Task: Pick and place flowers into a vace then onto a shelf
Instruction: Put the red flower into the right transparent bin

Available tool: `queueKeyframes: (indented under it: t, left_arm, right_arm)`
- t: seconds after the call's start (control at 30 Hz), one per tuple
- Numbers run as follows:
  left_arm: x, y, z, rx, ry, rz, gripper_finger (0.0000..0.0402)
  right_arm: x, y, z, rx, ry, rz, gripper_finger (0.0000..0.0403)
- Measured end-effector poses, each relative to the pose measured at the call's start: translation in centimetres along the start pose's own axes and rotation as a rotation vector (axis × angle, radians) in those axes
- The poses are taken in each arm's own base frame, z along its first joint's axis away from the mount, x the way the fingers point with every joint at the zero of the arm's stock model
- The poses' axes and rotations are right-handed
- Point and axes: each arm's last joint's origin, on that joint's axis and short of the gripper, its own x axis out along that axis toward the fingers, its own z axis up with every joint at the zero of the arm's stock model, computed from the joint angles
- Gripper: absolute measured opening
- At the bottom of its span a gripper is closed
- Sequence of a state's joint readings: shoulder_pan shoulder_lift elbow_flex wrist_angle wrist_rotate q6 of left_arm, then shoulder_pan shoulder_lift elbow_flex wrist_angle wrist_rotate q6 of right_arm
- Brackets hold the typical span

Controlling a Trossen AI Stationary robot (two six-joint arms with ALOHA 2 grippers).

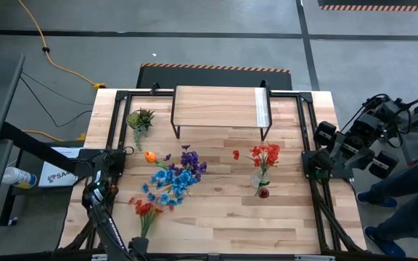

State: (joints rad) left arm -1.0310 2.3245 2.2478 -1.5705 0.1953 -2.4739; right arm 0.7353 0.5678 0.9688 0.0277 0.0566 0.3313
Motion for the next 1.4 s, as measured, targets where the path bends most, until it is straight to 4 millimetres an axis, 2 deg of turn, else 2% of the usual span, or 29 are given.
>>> queueKeyframes:
  t: [0.27, 0.57, 0.77, 1.1, 1.23, 1.4]
  left_arm:
    - [-0.2, 1.0, -0.8, 0.035, -0.008, -0.031, 0.0026]
    - [-0.2, 1.0, -0.8, 0.126, -0.022, -0.044, 0.0026]
    - [-1.2, 0.8, -0.9, 0.202, -0.047, -0.134, 0.0026]
    - [-1.8, 0.9, -1.0, 0.397, -0.053, -0.153, 0.0026]
    - [-1.8, 0.8, -0.9, 0.461, -0.089, -0.178, 0.0026]
    - [-2.9, 1.0, -0.4, 0.49, -0.162, -0.267, 0.0026]
  right_arm:
    - [0.0, 0.0, 0.0, 0.0, 0.0, -0.001, 0.0138]
    - [0.0, -0.2, 0.1, 0.0, -0.018, -0.054, 0.0138]
    - [-0.1, -0.3, 0.1, -0.001, -0.033, -0.093, 0.0138]
    - [-0.1, -0.4, 0.5, -0.05, -0.087, -0.171, 0.0138]
    - [-0.1, -0.5, 0.6, -0.068, -0.109, -0.203, 0.0138]
    - [0.0, -0.6, 0.6, -0.073, -0.118, -0.242, 0.0138]
